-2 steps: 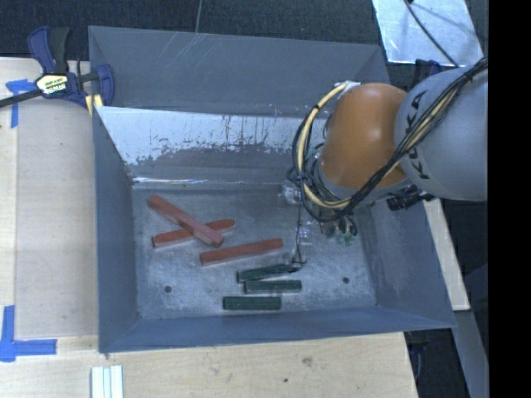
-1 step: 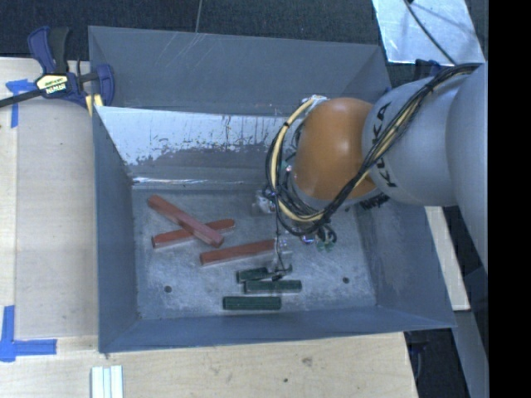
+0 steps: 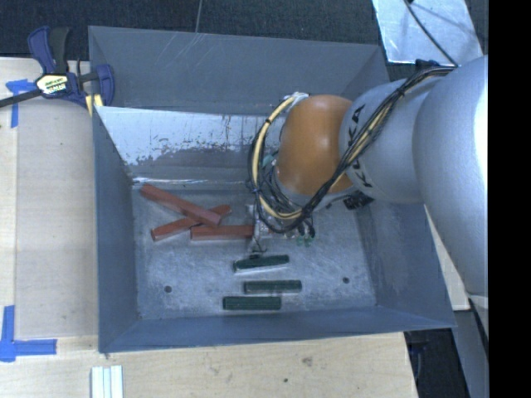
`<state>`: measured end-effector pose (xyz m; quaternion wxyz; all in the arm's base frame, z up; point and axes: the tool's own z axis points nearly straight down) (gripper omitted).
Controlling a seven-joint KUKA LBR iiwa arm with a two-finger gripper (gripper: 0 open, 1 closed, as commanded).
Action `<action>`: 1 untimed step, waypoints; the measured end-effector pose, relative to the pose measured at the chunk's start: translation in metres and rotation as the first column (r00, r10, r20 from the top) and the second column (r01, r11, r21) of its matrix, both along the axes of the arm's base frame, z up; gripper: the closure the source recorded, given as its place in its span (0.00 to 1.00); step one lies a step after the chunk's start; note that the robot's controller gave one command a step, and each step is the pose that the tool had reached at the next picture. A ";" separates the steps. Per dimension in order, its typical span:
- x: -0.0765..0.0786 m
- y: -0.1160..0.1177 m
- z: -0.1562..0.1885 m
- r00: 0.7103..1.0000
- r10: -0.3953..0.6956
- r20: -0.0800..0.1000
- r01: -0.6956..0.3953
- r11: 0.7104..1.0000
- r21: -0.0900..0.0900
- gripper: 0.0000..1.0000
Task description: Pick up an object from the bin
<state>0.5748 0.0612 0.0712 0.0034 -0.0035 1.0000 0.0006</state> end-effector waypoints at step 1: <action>0.000 0.000 0.000 1.000 0.000 0.000 0.000 1.000 0.000 1.00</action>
Offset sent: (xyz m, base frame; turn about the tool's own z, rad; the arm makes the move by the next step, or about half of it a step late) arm 0.0002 0.0003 0.0053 0.0000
